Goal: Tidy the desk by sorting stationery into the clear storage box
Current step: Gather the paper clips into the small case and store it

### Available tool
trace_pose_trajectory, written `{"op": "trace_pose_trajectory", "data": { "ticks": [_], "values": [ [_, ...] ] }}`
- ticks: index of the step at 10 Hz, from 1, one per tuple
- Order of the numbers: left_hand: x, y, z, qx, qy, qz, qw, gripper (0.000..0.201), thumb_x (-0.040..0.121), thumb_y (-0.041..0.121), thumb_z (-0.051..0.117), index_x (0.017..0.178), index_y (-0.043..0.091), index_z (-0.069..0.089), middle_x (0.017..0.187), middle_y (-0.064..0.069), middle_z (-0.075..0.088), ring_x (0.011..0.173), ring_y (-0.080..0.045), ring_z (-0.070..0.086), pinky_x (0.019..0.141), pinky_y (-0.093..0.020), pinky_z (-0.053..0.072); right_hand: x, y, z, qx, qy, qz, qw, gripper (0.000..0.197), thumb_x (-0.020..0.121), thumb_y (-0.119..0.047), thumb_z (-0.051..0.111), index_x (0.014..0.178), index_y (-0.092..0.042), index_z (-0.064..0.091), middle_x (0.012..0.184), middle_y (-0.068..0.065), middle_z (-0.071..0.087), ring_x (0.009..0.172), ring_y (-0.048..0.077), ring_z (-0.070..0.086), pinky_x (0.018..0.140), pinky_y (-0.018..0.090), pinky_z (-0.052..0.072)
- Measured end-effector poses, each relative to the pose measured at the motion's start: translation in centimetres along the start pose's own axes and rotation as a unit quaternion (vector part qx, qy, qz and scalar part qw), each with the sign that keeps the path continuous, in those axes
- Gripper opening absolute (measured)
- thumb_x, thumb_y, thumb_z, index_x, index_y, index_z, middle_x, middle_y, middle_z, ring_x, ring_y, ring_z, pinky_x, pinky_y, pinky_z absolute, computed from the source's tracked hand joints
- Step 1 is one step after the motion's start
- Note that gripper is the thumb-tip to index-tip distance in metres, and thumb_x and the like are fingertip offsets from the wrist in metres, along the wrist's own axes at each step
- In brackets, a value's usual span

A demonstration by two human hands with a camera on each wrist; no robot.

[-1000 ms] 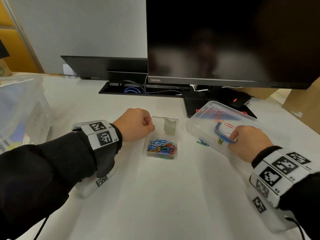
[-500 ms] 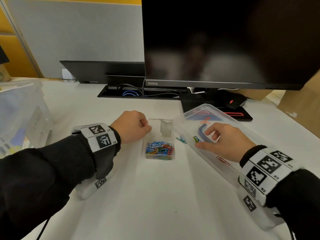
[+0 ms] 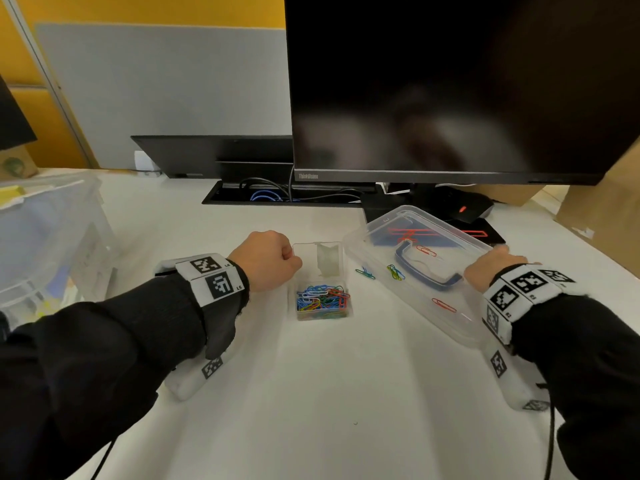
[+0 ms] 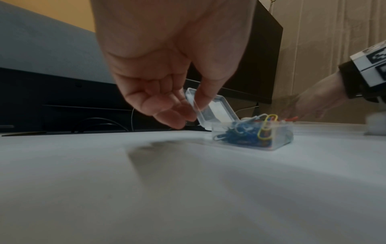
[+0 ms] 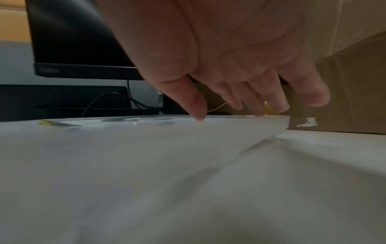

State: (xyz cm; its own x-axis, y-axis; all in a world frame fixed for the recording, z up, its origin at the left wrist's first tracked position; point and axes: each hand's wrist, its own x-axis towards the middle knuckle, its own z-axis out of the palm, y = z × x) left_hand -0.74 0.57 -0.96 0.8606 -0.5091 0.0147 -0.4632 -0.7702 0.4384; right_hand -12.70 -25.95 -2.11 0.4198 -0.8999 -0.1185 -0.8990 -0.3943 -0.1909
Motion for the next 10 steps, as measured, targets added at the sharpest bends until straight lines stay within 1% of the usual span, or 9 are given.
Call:
{"op": "trace_pose_trajectory", "data": {
  "ticks": [1, 3, 4, 5, 6, 7, 8, 9, 10],
  "values": [
    [0.0, 0.0, 0.0, 0.0, -0.003, -0.004, 1.0, 0.017, 0.09, 0.027, 0.053, 0.08, 0.013, 0.057, 0.082, -0.003, 0.057, 0.078, -0.018, 0.051, 0.068, -0.026, 0.038, 0.8, 1.4, -0.2, 0.017, -0.027, -0.03, 0.999, 0.048, 0.09, -0.013, 0.048, 0.133, 0.005, 0.037, 0.139, 0.026, 0.037, 0.129, 0.038, 0.037, 0.1, 0.038, 0.034],
    [0.0, 0.0, -0.1, 0.004, -0.003, -0.01, 1.0, 0.018, 0.089, 0.026, 0.053, 0.077, 0.013, 0.056, 0.081, -0.003, 0.057, 0.078, -0.019, 0.05, 0.068, -0.025, 0.037, -1.4, 2.4, -1.6, 0.023, -0.054, -0.051, 0.997, 0.033, 0.09, -0.013, 0.048, 0.119, 0.002, 0.056, 0.126, 0.021, 0.055, 0.118, 0.035, 0.051, 0.08, 0.032, 0.039],
    [0.0, 0.0, -0.2, 0.006, -0.003, -0.024, 1.0, 0.019, 0.09, 0.027, 0.051, 0.075, 0.015, 0.054, 0.085, -0.004, 0.057, 0.08, -0.02, 0.051, 0.069, -0.027, 0.038, -2.0, 2.0, -1.5, 0.058, -0.056, -0.065, 0.995, 0.039, 0.093, -0.022, 0.044, 0.121, 0.004, 0.052, 0.127, 0.021, 0.054, 0.117, 0.035, 0.051, 0.089, 0.034, 0.041],
    [-0.2, -0.1, -0.3, -0.011, -0.006, -0.041, 0.999, 0.02, 0.09, 0.026, 0.048, 0.076, 0.013, 0.053, 0.093, -0.011, 0.066, 0.087, -0.028, 0.061, 0.077, -0.035, 0.051, -2.8, 1.2, -1.9, 0.166, -0.03, -0.085, 0.982, 0.047, 0.085, -0.033, 0.053, 0.113, 0.004, 0.053, 0.108, 0.024, 0.062, 0.093, 0.04, 0.063, 0.075, 0.04, 0.051],
    [-0.3, 0.0, -0.4, -0.023, -0.006, -0.055, 0.998, 0.021, 0.09, 0.023, 0.043, 0.08, 0.008, 0.053, 0.099, -0.017, 0.069, 0.091, -0.034, 0.064, 0.085, -0.04, 0.054, -3.3, 0.8, -2.3, 0.249, 0.006, -0.114, 0.962, 0.038, 0.08, -0.031, 0.057, 0.1, 0.001, 0.052, 0.083, 0.018, 0.065, 0.061, 0.03, 0.066, 0.049, 0.031, 0.052],
    [-0.2, -0.2, -0.5, -0.027, -0.006, -0.068, 0.997, 0.021, 0.091, 0.022, 0.041, 0.084, 0.007, 0.052, 0.101, -0.018, 0.067, 0.089, -0.034, 0.063, 0.082, -0.037, 0.053, -3.9, 0.9, -2.6, 0.302, 0.052, -0.149, 0.94, 0.029, 0.079, -0.029, 0.061, 0.094, -0.007, 0.05, 0.074, 0.014, 0.061, 0.056, 0.025, 0.059, 0.051, 0.029, 0.051],
    [-0.3, -0.8, -0.6, -0.026, -0.01, -0.075, 0.997, 0.021, 0.092, 0.023, 0.04, 0.087, 0.006, 0.052, 0.102, -0.017, 0.067, 0.081, -0.029, 0.058, 0.079, -0.034, 0.049, -4.2, 1.1, -3.0, 0.329, 0.092, -0.171, 0.924, 0.03, 0.075, -0.031, 0.066, 0.093, -0.01, 0.056, 0.085, 0.017, 0.064, 0.07, 0.029, 0.061, 0.067, 0.036, 0.055],
    [-0.5, -1.2, -0.7, -0.023, -0.01, -0.075, 0.997, 0.022, 0.091, 0.022, 0.04, 0.088, 0.006, 0.055, 0.098, -0.016, 0.068, 0.078, -0.027, 0.057, 0.077, -0.033, 0.049, -4.7, 1.2, -3.2, 0.358, 0.095, -0.184, 0.911, 0.027, 0.074, -0.029, 0.067, 0.092, -0.011, 0.059, 0.084, 0.016, 0.065, 0.064, 0.027, 0.06, 0.064, 0.036, 0.056],
    [-0.6, -1.3, -0.8, -0.017, -0.01, -0.076, 0.997, 0.024, 0.091, 0.023, 0.04, 0.087, 0.006, 0.056, 0.094, -0.015, 0.069, 0.075, -0.025, 0.057, 0.077, -0.033, 0.05, -5.4, 1.3, -3.1, 0.385, 0.085, -0.205, 0.896, 0.025, 0.076, -0.025, 0.066, 0.097, -0.013, 0.059, 0.086, 0.012, 0.063, 0.059, 0.023, 0.058, 0.051, 0.028, 0.051]
  ]
}}
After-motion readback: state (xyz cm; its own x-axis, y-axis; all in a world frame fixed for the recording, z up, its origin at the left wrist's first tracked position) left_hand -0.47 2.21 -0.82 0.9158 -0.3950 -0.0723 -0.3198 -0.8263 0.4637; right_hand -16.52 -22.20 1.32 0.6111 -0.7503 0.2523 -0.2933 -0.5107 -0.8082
